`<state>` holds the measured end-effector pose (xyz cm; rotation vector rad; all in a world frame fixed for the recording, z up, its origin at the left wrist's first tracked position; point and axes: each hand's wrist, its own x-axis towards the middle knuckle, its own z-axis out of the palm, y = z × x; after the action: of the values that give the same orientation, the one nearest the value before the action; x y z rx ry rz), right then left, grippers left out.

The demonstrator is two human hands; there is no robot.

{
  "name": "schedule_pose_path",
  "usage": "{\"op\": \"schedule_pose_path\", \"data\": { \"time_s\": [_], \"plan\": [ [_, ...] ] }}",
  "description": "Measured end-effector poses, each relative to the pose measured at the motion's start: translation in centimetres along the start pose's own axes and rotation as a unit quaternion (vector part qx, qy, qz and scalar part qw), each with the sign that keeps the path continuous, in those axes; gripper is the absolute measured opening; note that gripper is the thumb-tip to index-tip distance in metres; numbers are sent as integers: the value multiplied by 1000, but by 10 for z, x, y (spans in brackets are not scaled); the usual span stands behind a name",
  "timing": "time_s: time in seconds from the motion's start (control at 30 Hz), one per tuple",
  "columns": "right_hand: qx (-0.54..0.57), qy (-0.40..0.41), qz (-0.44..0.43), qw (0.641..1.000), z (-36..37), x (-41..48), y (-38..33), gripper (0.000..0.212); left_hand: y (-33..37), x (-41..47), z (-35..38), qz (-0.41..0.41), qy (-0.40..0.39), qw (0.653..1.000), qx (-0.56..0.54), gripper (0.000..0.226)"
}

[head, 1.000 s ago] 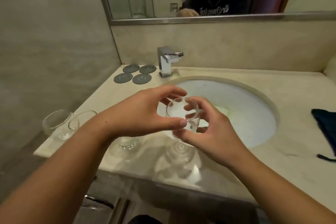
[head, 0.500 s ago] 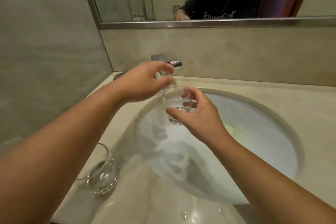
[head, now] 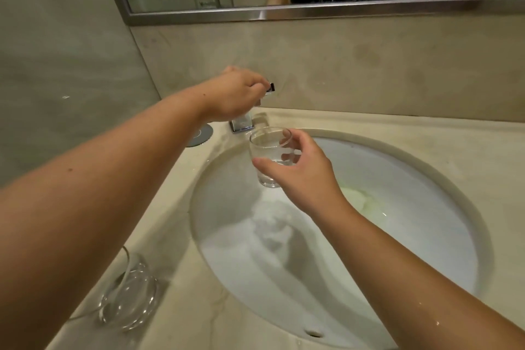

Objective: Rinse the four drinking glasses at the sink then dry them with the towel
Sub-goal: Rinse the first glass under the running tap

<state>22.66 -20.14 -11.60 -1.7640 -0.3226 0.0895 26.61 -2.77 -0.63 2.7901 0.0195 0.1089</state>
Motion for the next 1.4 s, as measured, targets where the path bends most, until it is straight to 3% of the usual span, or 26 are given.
{"op": "schedule_pose_path", "data": {
  "time_s": [0.13, 0.27, 0.47, 0.7, 1.1, 1.4],
  "plan": [
    [18, 8, 10, 1000, 2, 9, -1, 57, 3, 5, 0, -14, -1, 1000, -10, 42],
    [26, 12, 23, 999, 14, 19, -3, 64, -1, 13, 1, -33, -8, 998, -59, 36],
    [49, 38, 21, 998, 22, 20, 11, 59, -16, 23, 2, 6, -23, 994, -104, 37],
    [-25, 31, 37, 999, 7, 26, 34, 68, -31, 34, 1, 40, -46, 997, -55, 60],
    [54, 42, 71, 995, -1, 31, 38, 54, -27, 36, -4, 48, -81, 995, -17, 59],
    [81, 53, 84, 992, -4, 34, 41, 56, -23, 37, -4, 33, -83, 995, -35, 67]
  ]
}}
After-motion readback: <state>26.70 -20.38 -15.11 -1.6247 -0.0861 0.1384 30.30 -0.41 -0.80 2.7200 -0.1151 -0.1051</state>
